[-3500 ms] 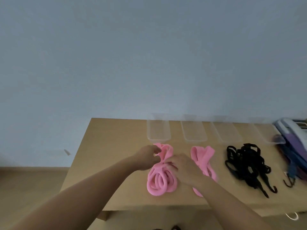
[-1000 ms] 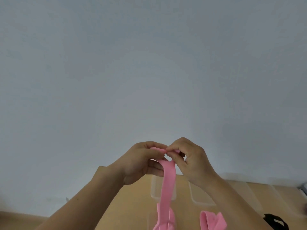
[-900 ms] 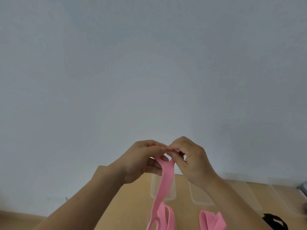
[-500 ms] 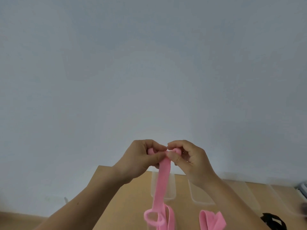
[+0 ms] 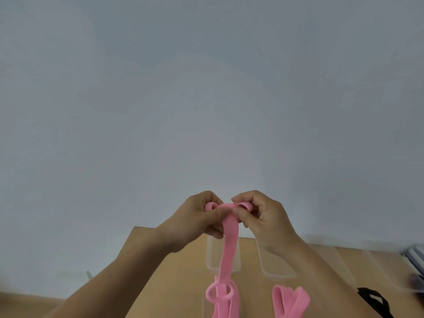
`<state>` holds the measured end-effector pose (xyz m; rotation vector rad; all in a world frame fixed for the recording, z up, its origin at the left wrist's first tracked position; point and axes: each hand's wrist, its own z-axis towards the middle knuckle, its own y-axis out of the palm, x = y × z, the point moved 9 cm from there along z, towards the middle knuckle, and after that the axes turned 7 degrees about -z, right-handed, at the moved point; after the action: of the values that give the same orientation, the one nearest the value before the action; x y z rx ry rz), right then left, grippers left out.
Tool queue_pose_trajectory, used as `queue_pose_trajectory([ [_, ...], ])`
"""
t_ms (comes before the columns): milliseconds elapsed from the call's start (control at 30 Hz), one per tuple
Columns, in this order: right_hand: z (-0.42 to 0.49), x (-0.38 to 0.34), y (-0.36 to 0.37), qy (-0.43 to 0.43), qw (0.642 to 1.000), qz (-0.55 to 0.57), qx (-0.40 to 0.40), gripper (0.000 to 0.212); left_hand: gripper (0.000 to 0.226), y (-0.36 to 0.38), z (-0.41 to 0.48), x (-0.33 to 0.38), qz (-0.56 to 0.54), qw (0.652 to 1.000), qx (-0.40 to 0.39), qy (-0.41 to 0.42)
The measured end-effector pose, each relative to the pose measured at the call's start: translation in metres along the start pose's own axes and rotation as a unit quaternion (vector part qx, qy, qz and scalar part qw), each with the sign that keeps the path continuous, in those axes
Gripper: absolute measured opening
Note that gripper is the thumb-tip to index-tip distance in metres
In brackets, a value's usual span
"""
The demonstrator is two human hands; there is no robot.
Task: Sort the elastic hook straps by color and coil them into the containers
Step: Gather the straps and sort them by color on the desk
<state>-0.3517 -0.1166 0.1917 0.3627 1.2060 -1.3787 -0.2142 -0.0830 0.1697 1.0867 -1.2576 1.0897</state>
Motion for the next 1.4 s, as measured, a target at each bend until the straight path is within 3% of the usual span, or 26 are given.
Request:
queue_pose_trajectory([
  [100,-0.001,-0.003,0.000,-0.027,0.999,-0.038,0.004,0.030,0.027,0.002,-0.001,-0.006,-0.072,0.997,-0.026,-0.032],
  [233,-0.002,-0.016,0.002,-0.123,0.986,-0.111,0.028,0.017,0.026,0.002,-0.001,-0.012,-0.166,0.984,-0.021,-0.064],
  [400,-0.002,-0.018,0.009,-0.179,0.974,-0.130,0.045,0.019,0.010,-0.006,0.000,-0.016,-0.163,0.984,0.028,-0.073],
  [500,-0.003,-0.014,0.013,-0.157,0.983,-0.085,0.042,0.022,0.012,-0.010,-0.001,-0.015,-0.176,0.981,0.038,-0.068],
  [600,0.001,0.002,0.016,-0.035,0.998,0.051,-0.005,0.022,0.019,-0.014,-0.002,-0.011,-0.161,0.985,0.051,-0.036],
  [667,0.003,0.009,0.020,0.039,0.990,0.128,-0.044,0.021,0.017,-0.018,-0.001,-0.005,-0.113,0.991,0.068,0.011],
  [800,0.006,0.017,0.020,0.089,0.987,0.121,-0.055,0.011,0.008,-0.018,0.000,0.004,-0.032,0.992,0.089,0.079],
  [1000,0.005,0.017,0.014,0.066,0.990,0.122,-0.025,0.014,0.032,-0.016,0.001,-0.009,-0.147,0.988,0.054,-0.008],
  [1233,0.005,0.005,0.009,-0.005,1.000,0.025,0.000,0.028,0.030,-0.008,0.001,-0.018,-0.163,0.982,0.016,-0.091],
  [1400,0.003,0.009,0.010,-0.017,0.999,0.025,-0.013,0.033,0.018,-0.003,0.002,-0.020,-0.177,0.981,0.013,-0.082],
])
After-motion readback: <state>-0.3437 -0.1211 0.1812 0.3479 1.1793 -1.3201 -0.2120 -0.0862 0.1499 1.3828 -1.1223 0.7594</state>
